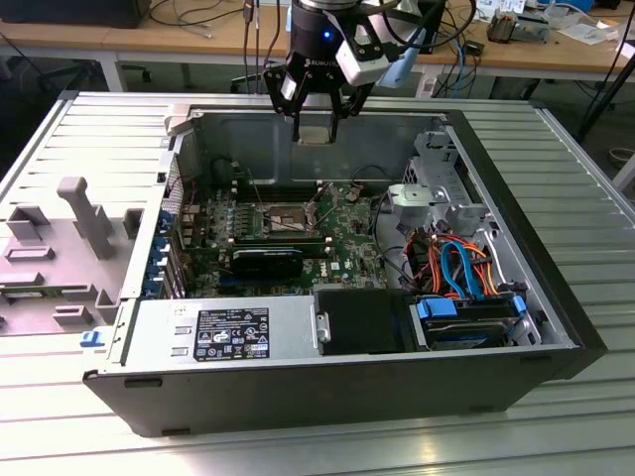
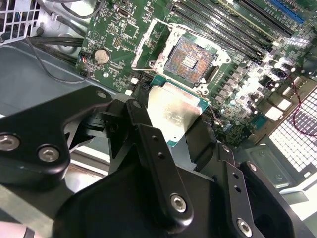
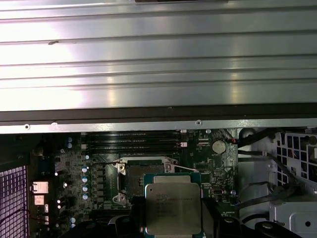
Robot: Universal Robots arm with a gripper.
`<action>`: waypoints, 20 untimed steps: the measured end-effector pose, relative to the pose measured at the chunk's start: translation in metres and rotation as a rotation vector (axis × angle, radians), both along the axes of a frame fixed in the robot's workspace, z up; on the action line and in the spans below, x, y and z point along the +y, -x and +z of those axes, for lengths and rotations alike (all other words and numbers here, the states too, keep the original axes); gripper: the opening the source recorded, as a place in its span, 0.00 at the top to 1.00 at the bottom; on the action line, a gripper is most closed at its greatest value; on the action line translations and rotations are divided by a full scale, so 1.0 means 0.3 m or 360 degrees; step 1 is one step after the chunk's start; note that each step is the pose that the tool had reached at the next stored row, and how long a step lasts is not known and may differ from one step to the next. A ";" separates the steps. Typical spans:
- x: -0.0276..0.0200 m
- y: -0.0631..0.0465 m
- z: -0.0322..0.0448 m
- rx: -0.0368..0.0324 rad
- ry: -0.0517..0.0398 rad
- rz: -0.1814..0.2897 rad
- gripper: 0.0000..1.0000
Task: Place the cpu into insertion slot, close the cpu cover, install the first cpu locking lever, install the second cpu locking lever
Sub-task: 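Place the cpu into insertion slot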
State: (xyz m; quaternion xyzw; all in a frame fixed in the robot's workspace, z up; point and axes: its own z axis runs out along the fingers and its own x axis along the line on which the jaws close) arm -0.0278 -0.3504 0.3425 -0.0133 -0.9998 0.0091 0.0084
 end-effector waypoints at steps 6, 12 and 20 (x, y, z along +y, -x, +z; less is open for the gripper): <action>-0.004 0.006 -0.003 0.0000 0.0000 0.0000 0.45; -0.018 0.013 -0.004 0.0000 -0.0049 0.0000 0.45; -0.031 0.016 -0.005 0.0000 -0.0067 0.0000 0.45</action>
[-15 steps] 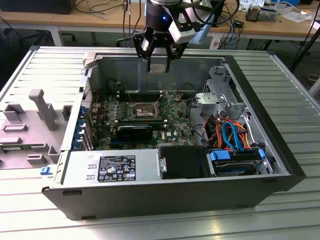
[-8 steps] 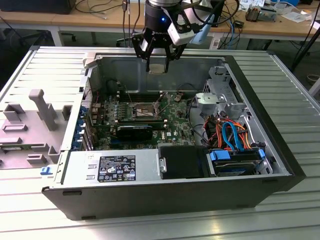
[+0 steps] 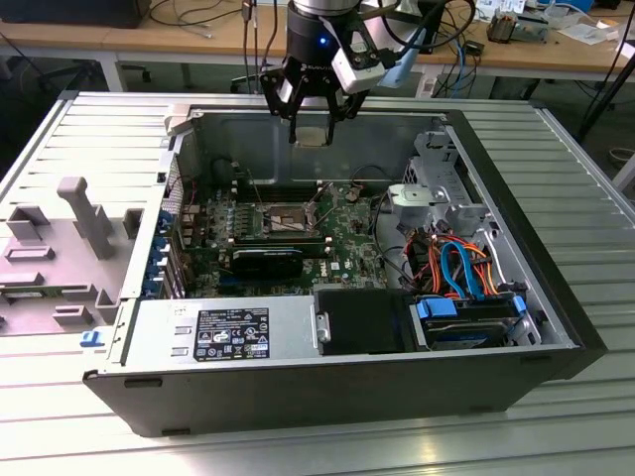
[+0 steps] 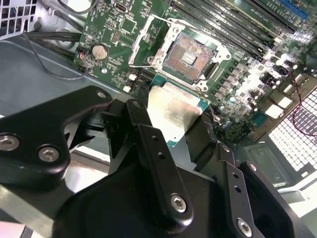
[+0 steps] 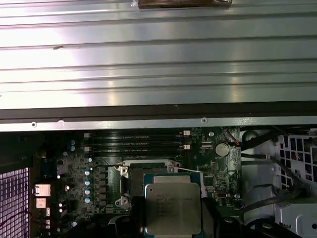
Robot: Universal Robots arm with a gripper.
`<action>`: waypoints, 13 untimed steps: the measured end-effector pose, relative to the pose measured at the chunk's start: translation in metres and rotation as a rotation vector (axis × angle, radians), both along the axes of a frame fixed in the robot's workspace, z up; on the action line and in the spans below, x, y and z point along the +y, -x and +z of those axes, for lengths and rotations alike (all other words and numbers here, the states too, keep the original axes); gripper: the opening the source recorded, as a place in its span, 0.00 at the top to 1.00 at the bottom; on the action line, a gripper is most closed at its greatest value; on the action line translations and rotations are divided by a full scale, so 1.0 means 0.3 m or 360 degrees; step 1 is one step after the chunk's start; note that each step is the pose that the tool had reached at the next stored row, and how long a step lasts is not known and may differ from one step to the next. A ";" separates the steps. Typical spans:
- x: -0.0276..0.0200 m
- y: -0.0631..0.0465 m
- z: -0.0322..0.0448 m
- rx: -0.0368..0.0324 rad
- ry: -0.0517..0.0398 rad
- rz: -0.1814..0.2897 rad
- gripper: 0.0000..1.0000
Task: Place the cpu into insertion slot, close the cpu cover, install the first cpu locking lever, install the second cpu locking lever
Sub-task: 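Place the cpu into insertion slot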
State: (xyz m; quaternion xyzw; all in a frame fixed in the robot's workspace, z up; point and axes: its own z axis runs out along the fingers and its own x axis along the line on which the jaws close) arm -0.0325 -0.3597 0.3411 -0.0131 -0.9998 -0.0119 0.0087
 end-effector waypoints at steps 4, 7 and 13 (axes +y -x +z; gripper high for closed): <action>-0.002 0.000 -0.001 0.0000 0.0000 0.0000 0.45; -0.004 0.000 -0.003 0.0000 0.0000 0.0000 0.45; -0.007 0.000 -0.007 0.0000 0.0000 0.0000 0.45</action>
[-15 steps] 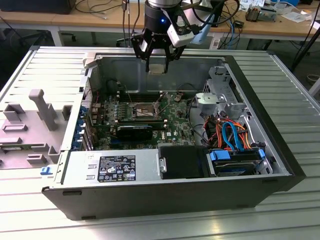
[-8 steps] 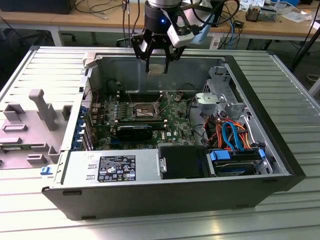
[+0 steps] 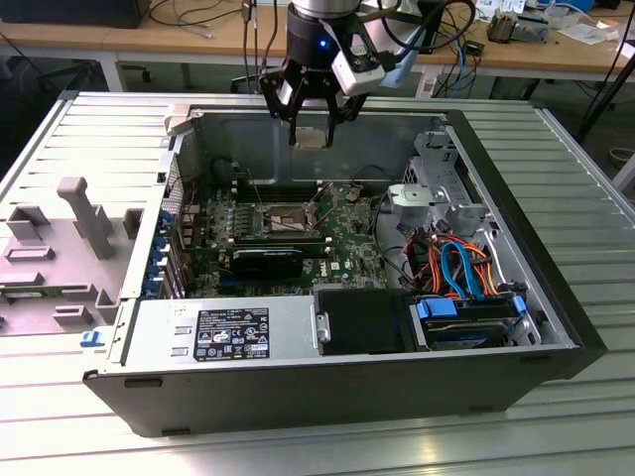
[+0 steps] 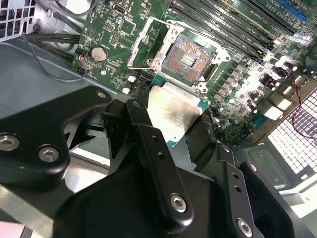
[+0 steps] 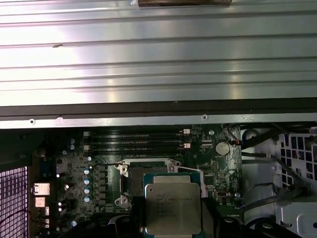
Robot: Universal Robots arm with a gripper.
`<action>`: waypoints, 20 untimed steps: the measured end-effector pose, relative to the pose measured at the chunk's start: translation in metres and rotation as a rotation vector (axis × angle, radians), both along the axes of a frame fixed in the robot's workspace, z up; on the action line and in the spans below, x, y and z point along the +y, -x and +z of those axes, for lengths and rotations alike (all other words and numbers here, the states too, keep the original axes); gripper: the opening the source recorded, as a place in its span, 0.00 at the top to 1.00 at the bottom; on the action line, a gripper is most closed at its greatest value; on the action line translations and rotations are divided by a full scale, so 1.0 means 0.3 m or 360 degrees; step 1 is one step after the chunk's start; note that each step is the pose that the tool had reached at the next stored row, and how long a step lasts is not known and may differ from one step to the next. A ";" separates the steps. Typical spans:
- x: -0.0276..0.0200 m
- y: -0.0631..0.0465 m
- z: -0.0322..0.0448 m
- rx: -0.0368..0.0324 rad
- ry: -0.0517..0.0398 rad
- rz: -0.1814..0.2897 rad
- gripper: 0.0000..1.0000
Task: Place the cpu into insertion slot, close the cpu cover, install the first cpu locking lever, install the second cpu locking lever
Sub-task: 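Place the cpu into insertion slot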
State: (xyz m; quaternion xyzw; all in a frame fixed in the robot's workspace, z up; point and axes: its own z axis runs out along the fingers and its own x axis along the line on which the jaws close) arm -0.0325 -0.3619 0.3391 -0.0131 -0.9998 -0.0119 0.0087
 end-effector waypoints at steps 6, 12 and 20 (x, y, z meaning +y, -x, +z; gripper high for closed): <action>-0.003 0.000 -0.003 0.0000 0.0000 0.0000 0.45; -0.005 0.000 -0.007 0.0000 0.0000 0.0000 0.45; -0.006 0.007 -0.037 0.0000 0.0000 0.0000 0.45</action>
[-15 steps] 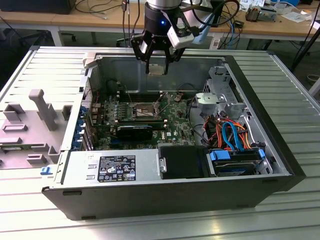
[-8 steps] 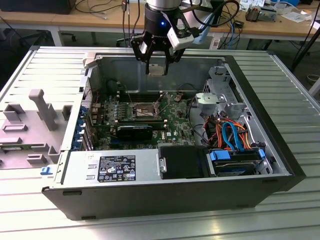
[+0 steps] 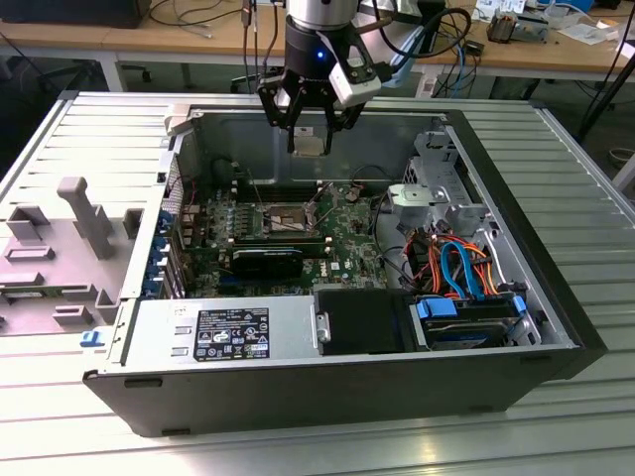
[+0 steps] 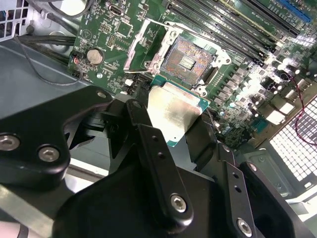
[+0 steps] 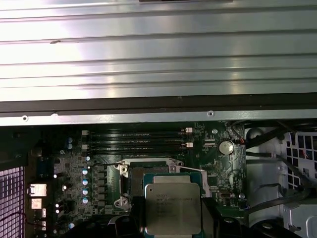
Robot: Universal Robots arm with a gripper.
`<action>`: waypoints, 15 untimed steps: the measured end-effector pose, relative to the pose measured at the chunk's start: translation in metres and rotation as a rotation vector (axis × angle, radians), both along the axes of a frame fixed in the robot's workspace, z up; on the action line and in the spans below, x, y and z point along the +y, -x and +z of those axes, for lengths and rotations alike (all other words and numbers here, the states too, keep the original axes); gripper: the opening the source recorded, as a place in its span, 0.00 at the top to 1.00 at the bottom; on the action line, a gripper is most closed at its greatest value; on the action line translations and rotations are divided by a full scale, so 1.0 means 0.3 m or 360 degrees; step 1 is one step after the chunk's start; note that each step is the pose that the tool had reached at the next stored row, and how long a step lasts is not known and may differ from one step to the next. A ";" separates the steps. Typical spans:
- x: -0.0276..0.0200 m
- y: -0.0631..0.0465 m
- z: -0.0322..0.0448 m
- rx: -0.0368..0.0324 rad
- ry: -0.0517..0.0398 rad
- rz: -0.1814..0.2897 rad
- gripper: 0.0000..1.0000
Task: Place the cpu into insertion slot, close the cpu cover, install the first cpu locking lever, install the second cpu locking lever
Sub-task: 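Place the cpu into insertion slot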
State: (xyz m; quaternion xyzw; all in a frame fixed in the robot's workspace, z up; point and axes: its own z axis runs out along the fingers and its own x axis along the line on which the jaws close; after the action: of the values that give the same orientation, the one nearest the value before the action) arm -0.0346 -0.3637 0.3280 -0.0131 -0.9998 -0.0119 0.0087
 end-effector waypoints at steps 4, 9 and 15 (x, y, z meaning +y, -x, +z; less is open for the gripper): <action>0.000 0.000 -0.036 0.0000 0.0000 0.0000 0.45; 0.000 0.000 -0.039 0.0000 0.0000 0.0000 0.45; 0.000 0.000 -0.048 0.0000 0.0000 0.0000 0.45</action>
State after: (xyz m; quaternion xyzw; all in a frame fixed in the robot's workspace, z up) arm -0.0346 -0.3637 0.3137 -0.0131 -0.9998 -0.0119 0.0087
